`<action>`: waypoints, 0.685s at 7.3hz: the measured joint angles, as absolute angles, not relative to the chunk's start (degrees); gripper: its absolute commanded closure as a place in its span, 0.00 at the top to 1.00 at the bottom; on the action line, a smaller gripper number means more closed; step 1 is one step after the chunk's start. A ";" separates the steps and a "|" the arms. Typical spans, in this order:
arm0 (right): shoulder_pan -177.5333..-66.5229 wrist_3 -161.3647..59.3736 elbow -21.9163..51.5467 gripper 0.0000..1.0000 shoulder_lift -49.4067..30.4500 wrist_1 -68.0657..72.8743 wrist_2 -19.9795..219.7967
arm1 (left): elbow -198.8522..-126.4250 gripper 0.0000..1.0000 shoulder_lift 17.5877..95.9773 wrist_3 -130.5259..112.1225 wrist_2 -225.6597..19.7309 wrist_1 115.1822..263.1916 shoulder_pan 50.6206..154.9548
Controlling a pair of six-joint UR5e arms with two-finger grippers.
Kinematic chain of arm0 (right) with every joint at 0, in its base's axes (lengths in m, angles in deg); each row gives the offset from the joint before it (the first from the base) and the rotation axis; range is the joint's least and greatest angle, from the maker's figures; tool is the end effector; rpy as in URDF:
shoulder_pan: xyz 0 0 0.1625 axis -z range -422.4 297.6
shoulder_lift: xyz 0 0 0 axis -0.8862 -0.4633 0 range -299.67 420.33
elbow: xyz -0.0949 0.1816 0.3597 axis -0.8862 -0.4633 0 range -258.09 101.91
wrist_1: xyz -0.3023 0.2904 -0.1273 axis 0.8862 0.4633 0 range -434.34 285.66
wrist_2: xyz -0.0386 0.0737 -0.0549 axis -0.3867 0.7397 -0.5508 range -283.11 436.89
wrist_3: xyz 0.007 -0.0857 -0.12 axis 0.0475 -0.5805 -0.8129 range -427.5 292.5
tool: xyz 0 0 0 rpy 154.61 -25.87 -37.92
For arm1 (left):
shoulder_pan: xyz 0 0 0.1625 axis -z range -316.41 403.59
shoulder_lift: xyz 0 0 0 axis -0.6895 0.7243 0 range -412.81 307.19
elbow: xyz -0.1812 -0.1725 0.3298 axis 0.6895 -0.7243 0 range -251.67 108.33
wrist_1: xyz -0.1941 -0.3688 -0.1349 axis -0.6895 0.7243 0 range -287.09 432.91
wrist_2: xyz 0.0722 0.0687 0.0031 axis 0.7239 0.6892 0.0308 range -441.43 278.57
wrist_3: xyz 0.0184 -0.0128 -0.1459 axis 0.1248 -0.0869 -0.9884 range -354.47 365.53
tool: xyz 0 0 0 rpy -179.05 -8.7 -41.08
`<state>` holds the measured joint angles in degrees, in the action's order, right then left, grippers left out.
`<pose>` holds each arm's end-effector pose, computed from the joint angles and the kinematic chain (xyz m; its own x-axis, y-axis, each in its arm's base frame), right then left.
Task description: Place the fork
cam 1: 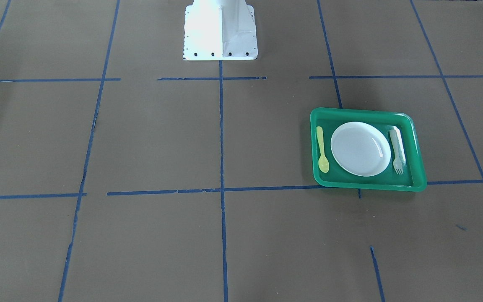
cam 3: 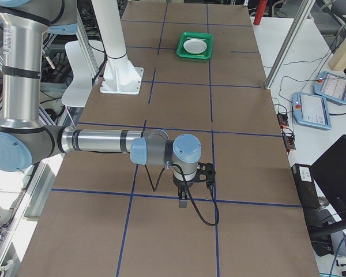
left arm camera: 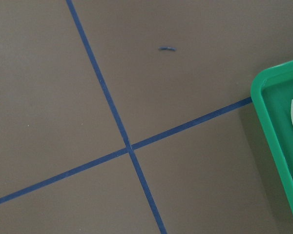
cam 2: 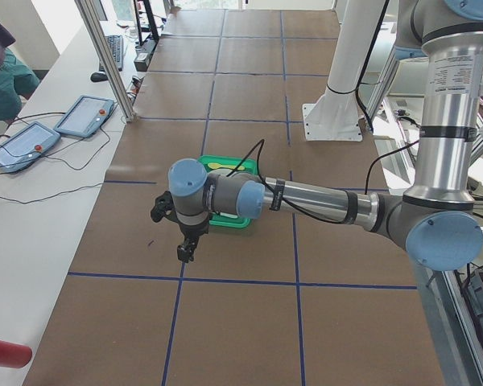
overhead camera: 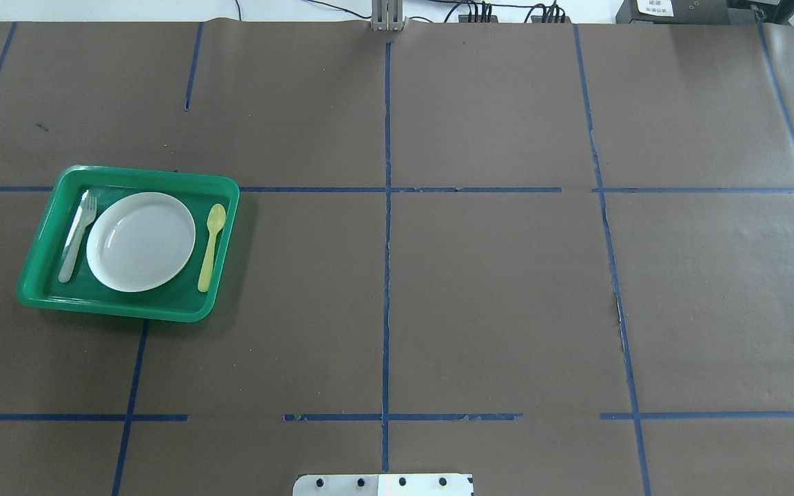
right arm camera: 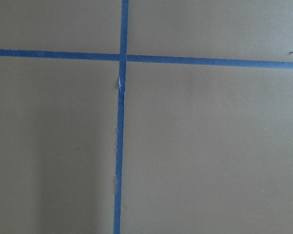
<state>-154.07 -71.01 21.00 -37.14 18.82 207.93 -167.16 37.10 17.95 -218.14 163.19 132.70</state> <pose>0.0498 -0.4587 0.6751 0.7538 -0.0218 0.6568 0.0172 0.9998 0.0134 -0.0178 -0.5244 0.6281 0.6651 0.2948 -0.6861 -0.1623 0.9539 0.2526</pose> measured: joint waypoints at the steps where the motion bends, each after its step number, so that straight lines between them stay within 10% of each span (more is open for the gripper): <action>1: -154.07 -71.01 21.02 1.00 -37.14 18.82 207.93 | -165.62 1.00 35.59 17.80 -220.52 162.95 135.00; 5: -154.07 -71.00 21.03 1.00 -37.14 18.82 207.93 | -164.53 1.00 33.48 9.59 -219.05 162.34 137.67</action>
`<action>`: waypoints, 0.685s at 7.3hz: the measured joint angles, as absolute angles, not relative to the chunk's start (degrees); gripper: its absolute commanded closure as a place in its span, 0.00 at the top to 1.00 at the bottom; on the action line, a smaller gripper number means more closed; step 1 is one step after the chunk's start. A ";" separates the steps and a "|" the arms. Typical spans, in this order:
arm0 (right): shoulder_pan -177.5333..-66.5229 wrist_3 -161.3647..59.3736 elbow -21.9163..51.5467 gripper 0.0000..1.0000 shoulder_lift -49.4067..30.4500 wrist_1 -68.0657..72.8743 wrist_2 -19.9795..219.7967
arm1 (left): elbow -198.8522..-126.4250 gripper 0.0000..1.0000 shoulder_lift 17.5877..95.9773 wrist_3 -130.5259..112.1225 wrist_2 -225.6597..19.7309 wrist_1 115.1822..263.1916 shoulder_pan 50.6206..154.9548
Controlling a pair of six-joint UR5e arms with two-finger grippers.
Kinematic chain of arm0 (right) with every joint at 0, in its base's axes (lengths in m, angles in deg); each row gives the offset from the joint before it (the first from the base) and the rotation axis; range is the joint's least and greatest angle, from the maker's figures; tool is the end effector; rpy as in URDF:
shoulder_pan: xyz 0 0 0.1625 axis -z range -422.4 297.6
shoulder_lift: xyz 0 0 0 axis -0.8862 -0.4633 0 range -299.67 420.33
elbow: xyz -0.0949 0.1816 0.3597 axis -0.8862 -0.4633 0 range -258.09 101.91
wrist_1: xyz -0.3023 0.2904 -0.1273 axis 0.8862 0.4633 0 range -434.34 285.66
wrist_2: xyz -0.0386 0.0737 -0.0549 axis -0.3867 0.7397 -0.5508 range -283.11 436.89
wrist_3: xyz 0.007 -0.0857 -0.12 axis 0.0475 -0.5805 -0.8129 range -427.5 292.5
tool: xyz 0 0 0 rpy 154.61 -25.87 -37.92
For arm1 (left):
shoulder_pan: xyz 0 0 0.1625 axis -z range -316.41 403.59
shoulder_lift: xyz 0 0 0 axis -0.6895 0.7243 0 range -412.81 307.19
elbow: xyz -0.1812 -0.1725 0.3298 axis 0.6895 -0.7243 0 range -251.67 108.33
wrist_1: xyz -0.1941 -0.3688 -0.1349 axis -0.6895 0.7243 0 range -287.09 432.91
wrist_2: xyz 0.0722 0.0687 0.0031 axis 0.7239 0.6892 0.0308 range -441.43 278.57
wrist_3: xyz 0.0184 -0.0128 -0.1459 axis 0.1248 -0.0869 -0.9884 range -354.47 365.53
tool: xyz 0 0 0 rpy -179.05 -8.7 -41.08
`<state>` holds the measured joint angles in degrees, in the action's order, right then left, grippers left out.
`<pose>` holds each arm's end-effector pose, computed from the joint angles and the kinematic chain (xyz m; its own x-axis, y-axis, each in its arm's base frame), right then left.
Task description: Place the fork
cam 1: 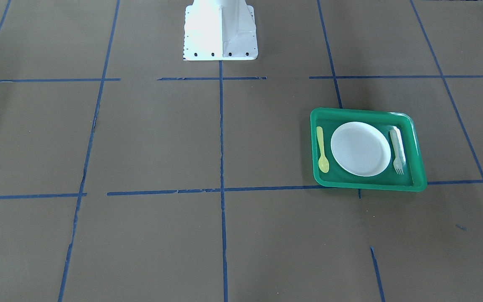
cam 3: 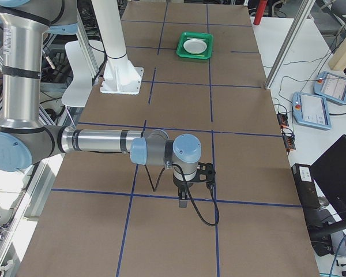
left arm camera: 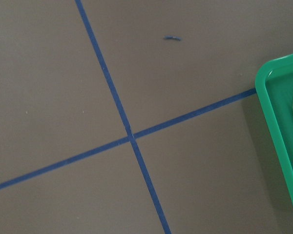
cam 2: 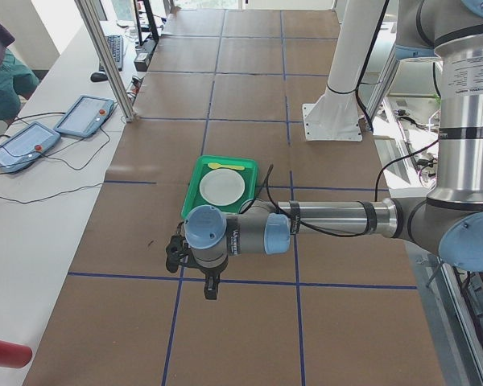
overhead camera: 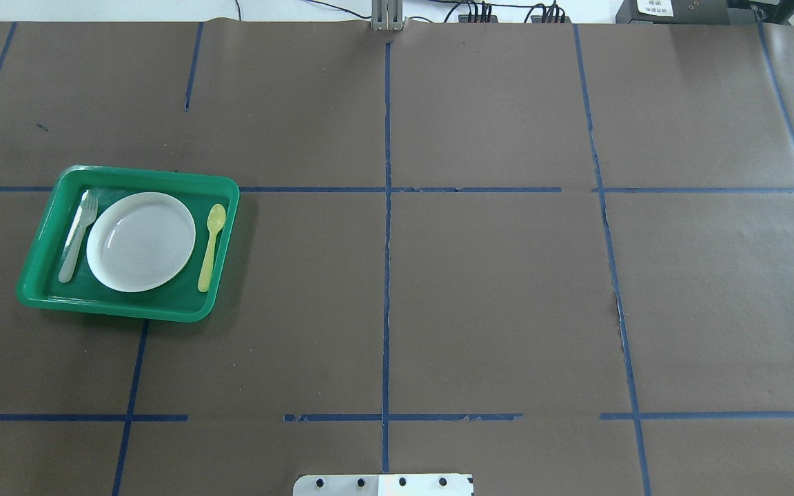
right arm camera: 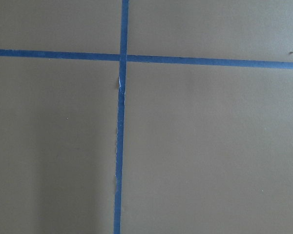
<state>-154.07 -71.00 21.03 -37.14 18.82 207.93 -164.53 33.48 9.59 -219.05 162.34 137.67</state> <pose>0.0498 -0.4587 0.6748 0.7538 -0.0220 0.6568 0.0171 0.9998 0.0138 -0.0589 -0.4847 0.6838 0.6744 0.0046 -0.7384 0.0235 0.9993 0.0277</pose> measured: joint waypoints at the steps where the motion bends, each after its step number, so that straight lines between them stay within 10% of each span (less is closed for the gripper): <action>1: -154.06 -70.98 21.04 1.00 -37.14 18.82 207.93 | -164.47 1.00 33.41 9.01 -218.06 162.36 137.68; 5: -154.07 -71.01 21.03 1.00 -37.14 18.82 207.93 | -164.34 1.00 33.41 9.04 -216.48 162.50 137.64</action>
